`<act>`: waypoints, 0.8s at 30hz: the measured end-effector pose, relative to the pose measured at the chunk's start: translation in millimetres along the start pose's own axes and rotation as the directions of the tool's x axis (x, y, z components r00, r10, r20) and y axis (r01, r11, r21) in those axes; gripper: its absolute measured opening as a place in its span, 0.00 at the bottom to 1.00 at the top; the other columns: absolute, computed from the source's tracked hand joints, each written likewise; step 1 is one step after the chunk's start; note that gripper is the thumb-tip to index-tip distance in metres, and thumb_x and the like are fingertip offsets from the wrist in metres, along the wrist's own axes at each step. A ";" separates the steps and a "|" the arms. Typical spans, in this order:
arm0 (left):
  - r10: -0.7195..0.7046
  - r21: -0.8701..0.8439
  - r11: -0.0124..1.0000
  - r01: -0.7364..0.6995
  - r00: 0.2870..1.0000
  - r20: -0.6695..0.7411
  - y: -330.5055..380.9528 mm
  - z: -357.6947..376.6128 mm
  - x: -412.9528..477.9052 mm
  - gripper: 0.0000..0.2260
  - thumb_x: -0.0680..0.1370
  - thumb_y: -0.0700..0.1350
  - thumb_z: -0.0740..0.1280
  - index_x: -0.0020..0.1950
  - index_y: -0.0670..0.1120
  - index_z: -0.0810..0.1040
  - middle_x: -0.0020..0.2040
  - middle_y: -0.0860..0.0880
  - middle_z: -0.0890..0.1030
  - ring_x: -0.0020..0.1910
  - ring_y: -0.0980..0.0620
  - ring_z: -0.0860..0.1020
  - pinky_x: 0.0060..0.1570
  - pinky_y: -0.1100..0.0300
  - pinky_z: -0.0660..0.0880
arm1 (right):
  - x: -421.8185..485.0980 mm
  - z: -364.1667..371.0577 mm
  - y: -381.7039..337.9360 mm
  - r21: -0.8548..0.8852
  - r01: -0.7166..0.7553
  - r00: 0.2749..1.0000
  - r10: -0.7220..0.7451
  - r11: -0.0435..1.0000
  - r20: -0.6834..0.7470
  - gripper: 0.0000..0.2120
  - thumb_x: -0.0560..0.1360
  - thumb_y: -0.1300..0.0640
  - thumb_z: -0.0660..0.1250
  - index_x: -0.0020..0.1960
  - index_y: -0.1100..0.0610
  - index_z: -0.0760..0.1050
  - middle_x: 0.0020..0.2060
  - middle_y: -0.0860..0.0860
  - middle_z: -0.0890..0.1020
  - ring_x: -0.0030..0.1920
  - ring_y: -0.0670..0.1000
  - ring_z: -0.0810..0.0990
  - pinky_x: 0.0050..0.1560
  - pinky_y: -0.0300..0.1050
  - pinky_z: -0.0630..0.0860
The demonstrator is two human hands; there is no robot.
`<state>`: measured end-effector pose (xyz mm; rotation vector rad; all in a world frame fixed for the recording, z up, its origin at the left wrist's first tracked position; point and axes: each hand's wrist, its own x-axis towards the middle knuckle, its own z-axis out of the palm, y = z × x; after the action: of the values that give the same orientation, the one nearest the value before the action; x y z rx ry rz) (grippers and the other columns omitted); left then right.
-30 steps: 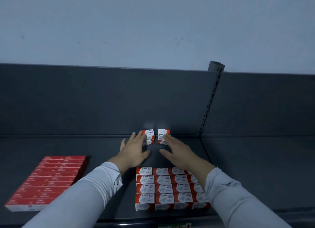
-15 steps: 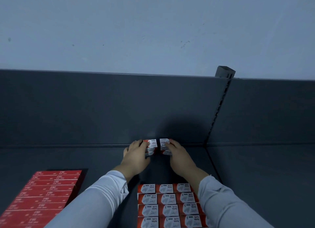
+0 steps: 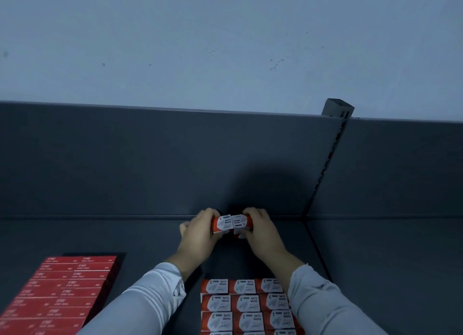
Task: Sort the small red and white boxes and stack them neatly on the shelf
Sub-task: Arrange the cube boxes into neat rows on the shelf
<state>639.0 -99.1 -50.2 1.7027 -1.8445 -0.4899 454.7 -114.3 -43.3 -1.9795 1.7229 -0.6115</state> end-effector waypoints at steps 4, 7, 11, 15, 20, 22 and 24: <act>-0.028 -0.125 0.992 0.024 0.999 -0.033 -3.6 -3.5 -5.4 0.20 0.73 0.49 0.74 0.62 0.57 0.71 0.56 0.61 0.73 0.54 0.63 0.70 0.57 0.60 0.56 | -1.0 0.7 -1.5 0.103 -0.039 0.999 0.037 0.994 0.021 0.26 0.75 0.61 0.71 0.72 0.54 0.69 0.64 0.50 0.66 0.65 0.52 0.71 0.58 0.31 0.75; -0.027 -0.337 0.941 0.015 0.999 -0.029 -3.2 -8.1 -6.8 0.16 0.71 0.43 0.77 0.56 0.51 0.77 0.53 0.56 0.75 0.50 0.62 0.76 0.53 0.72 0.66 | -6.4 -6.2 -5.0 0.229 -0.047 0.999 0.046 0.972 0.010 0.20 0.73 0.60 0.74 0.63 0.57 0.74 0.60 0.49 0.66 0.58 0.49 0.75 0.51 0.37 0.80; -0.042 -0.575 0.814 0.077 0.996 0.073 -1.2 -15.9 -7.2 0.17 0.69 0.33 0.76 0.54 0.47 0.79 0.55 0.46 0.78 0.47 0.55 0.82 0.51 0.66 0.77 | -16.1 -20.9 -7.2 0.422 -0.002 1.000 0.003 0.907 -0.003 0.17 0.73 0.62 0.74 0.60 0.56 0.75 0.56 0.49 0.68 0.50 0.42 0.73 0.40 0.24 0.74; -0.042 -0.769 0.612 0.182 0.979 0.198 5.3 -20.8 -8.7 0.20 0.71 0.28 0.72 0.59 0.44 0.77 0.54 0.44 0.83 0.52 0.46 0.83 0.51 0.59 0.79 | -21.5 -26.6 -7.2 0.485 0.011 1.000 -0.012 0.875 -0.002 0.19 0.71 0.59 0.76 0.59 0.46 0.76 0.57 0.46 0.78 0.56 0.45 0.78 0.55 0.39 0.78; -0.040 -0.845 0.448 0.291 0.951 0.307 19.6 -28.7 -18.6 0.22 0.73 0.29 0.69 0.63 0.49 0.77 0.56 0.49 0.83 0.53 0.46 0.83 0.45 0.61 0.79 | -36.1 -39.6 -7.6 0.632 -0.025 0.999 0.003 0.775 0.035 0.21 0.73 0.64 0.73 0.63 0.49 0.76 0.55 0.44 0.81 0.54 0.41 0.79 0.50 0.32 0.76; -0.025 -0.867 0.393 0.307 0.946 0.324 25.0 -30.3 -21.9 0.24 0.74 0.30 0.69 0.65 0.52 0.76 0.57 0.50 0.83 0.57 0.45 0.82 0.50 0.58 0.79 | -43.0 -42.4 -8.9 0.673 -0.029 1.000 0.014 0.739 0.028 0.20 0.73 0.64 0.73 0.62 0.48 0.77 0.54 0.45 0.82 0.54 0.42 0.81 0.51 0.35 0.78; -0.010 -0.883 0.350 0.314 0.943 0.331 30.6 -31.5 -23.4 0.26 0.74 0.31 0.68 0.67 0.54 0.74 0.60 0.49 0.82 0.59 0.47 0.80 0.57 0.55 0.77 | -49.4 -44.8 -9.6 0.699 -0.029 0.999 0.032 0.714 0.010 0.19 0.73 0.62 0.73 0.59 0.45 0.78 0.53 0.46 0.83 0.54 0.46 0.82 0.54 0.41 0.79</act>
<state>635.6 -68.7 -10.9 0.9744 -1.0534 -1.5895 429.6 -66.0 -3.5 -1.3891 1.2350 -1.0687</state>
